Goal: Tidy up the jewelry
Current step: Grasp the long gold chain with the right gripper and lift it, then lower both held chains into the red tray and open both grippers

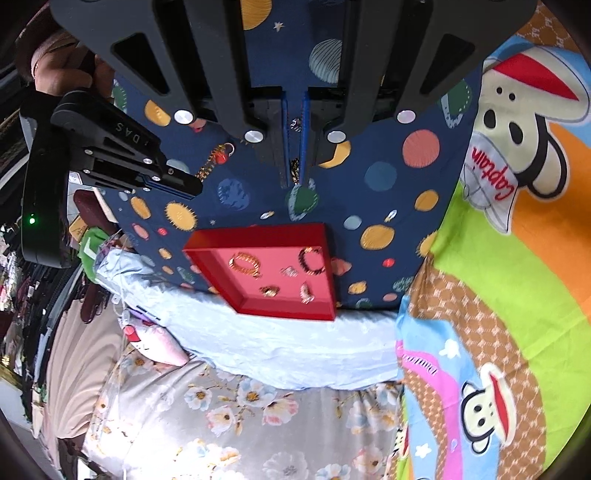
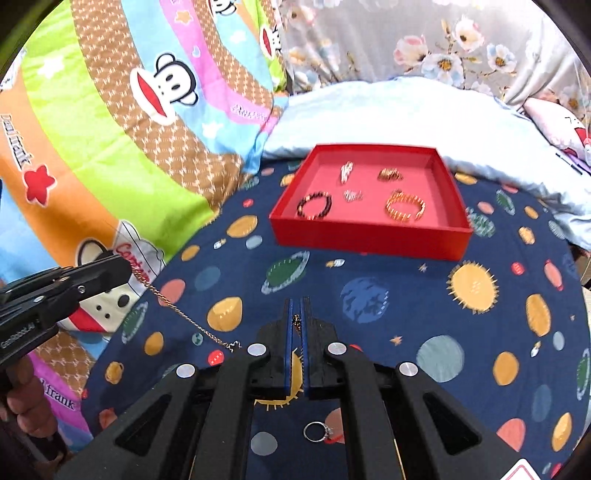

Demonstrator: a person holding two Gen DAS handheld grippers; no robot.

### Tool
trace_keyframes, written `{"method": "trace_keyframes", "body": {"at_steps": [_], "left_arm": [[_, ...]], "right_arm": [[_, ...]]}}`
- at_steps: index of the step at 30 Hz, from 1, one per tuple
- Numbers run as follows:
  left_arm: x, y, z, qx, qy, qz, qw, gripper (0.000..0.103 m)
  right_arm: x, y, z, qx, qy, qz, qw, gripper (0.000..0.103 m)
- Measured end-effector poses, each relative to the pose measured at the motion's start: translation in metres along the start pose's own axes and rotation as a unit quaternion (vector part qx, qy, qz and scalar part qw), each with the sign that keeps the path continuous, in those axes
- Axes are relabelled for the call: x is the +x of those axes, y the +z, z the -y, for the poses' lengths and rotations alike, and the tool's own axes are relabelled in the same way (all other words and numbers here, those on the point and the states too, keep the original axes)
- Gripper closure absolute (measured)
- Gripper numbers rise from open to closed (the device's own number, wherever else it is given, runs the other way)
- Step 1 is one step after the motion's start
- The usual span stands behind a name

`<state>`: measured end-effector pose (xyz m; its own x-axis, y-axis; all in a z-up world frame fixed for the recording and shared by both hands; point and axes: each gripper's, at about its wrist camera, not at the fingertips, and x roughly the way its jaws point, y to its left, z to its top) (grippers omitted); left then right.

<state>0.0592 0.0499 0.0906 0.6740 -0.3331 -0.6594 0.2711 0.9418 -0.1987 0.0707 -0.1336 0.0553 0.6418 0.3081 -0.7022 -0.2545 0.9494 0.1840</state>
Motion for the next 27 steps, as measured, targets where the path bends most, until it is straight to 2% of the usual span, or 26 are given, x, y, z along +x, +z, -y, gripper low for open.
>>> {"method": "trace_keyframes", "body": {"at_steps": [6, 15, 21, 27], "left_arm": [[-0.007, 0.022, 0.016, 0.023, -0.011, 0.020, 0.9995, 0.099], [-0.002, 0.058, 0.030, 0.046, -0.020, 0.043, 0.9978, 0.099], [0.016, 0.098, 0.037, 0.059, -0.026, 0.057, 0.9963, 0.099], [0.043, 0.145, 0.051, 0.075, -0.030, 0.072, 0.9942, 0.099]], "right_arm": [[-0.021, 0.013, 0.016, 0.018, 0.017, 0.015, 1.000, 0.100], [-0.031, 0.032, 0.032, 0.000, -0.013, 0.030, 0.999, 0.100], [-0.024, 0.065, 0.054, -0.003, -0.030, 0.042, 0.999, 0.100], [-0.006, 0.105, 0.077, 0.008, -0.030, 0.049, 0.998, 0.100]]}}
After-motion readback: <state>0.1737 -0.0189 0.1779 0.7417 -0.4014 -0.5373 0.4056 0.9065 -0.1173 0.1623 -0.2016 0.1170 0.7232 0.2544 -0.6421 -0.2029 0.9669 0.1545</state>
